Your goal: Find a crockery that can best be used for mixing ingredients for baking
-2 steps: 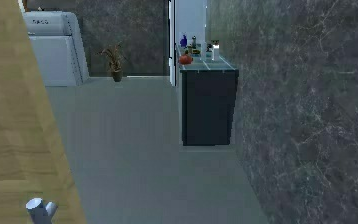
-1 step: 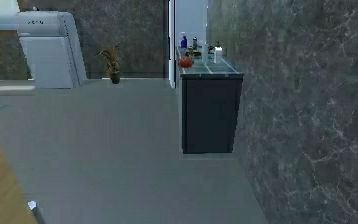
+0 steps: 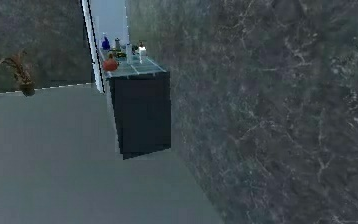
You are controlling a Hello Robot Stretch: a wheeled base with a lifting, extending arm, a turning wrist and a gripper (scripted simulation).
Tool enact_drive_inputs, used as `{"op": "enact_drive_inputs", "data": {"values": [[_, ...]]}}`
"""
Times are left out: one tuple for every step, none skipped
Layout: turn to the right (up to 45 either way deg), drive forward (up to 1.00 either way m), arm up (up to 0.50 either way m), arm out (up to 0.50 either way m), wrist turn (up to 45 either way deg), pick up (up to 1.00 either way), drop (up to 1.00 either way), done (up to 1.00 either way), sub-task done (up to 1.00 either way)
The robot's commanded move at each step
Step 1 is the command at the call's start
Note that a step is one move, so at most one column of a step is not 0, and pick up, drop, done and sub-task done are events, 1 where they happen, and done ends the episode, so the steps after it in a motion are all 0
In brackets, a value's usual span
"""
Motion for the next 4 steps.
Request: {"op": "enact_drive_inputs", "data": {"values": [[3.0, 0.00, 0.00, 0.00, 0.0, 0.00, 0.00, 0.00, 0.00], [45.0, 0.00, 0.00, 0.00, 0.0, 0.00, 0.00, 0.00, 0.00], [45.0, 0.00, 0.00, 0.00, 0.0, 0.00, 0.00, 0.00, 0.00], [18.0, 0.00, 0.00, 0.00, 0.0, 0.00, 0.00, 0.00, 0.00]]}}
